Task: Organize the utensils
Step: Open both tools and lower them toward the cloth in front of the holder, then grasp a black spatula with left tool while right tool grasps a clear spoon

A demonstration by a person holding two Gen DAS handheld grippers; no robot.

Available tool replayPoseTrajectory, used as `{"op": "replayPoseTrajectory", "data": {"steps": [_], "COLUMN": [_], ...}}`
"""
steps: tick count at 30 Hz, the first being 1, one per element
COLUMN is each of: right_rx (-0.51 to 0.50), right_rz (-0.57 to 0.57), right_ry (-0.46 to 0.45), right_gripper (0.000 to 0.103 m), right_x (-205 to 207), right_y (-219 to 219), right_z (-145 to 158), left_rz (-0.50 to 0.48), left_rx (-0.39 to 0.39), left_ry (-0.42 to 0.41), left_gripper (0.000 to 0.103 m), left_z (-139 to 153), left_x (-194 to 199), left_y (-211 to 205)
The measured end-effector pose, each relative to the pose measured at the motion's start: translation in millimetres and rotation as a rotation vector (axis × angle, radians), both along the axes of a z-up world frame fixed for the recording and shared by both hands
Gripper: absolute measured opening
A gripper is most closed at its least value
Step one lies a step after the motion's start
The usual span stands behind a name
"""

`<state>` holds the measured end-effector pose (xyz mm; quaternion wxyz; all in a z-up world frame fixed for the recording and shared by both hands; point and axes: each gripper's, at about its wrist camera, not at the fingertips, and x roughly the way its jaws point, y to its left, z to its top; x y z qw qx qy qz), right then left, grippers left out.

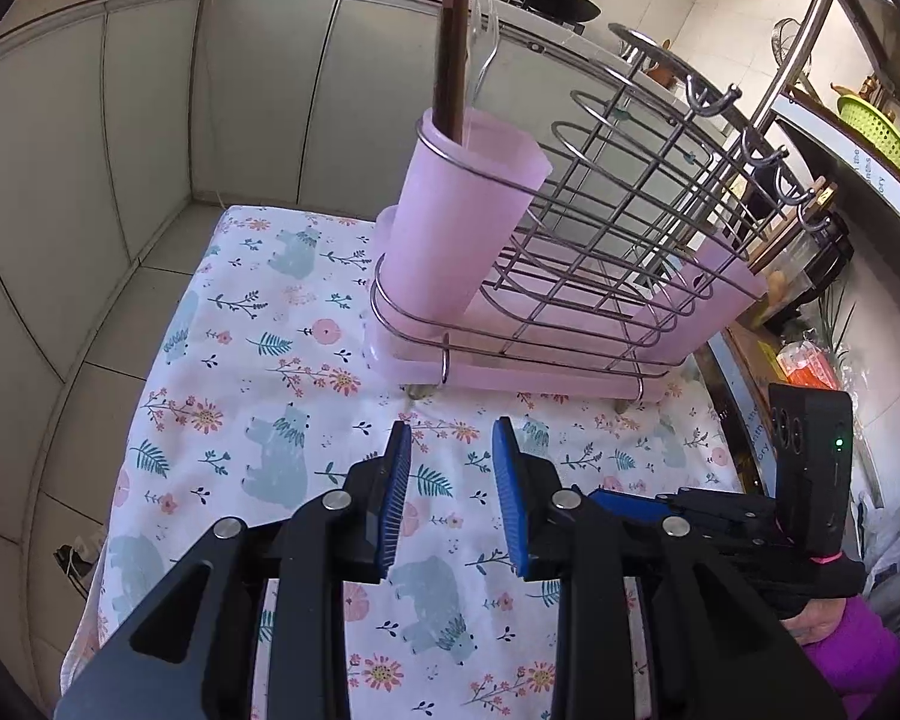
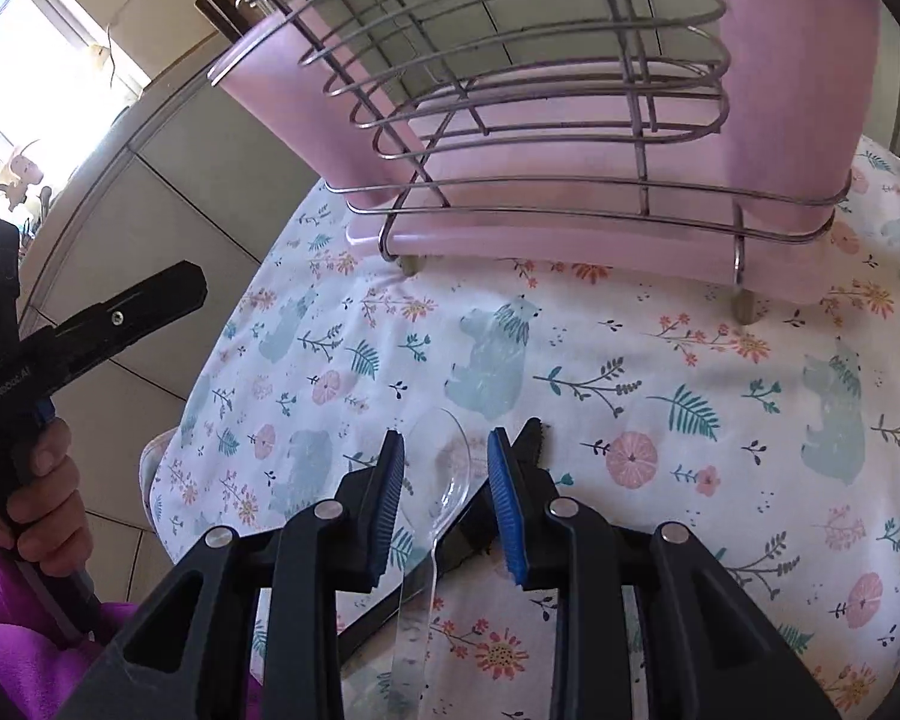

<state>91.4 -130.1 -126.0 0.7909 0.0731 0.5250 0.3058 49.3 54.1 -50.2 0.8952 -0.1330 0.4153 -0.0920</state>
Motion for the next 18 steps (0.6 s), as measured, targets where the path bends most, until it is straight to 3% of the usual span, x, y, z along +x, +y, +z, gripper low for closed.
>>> {"op": "replayPoseTrajectory", "data": {"steps": [8,13,14,18], "right_rx": [-0.047,-0.080,-0.078,-0.050], "right_rz": [0.076,0.074,0.072,0.055], "right_ry": [-0.001,-0.022,-0.020,-0.017], "right_gripper": [0.028,0.012,0.004,0.002], "right_x": [1.2,0.5,0.7,-1.1], "right_y": [20.2,22.1,20.4,9.8], "right_z": [-12.7,-11.5,-11.2,-9.2], "left_rz": [-0.017,-0.019,-0.022,-0.047], "left_rx": [0.005,0.015,0.015,0.017], "left_ry": [0.012,0.015,0.018,0.034], "left_gripper": [0.028,0.028,0.028,0.028], "left_z": [-5.5,-7.5,-8.0,-10.0], "left_x": [2.7,4.8,5.5,8.2], "left_y": [-4.3,-6.1,-6.5,-11.3]}}
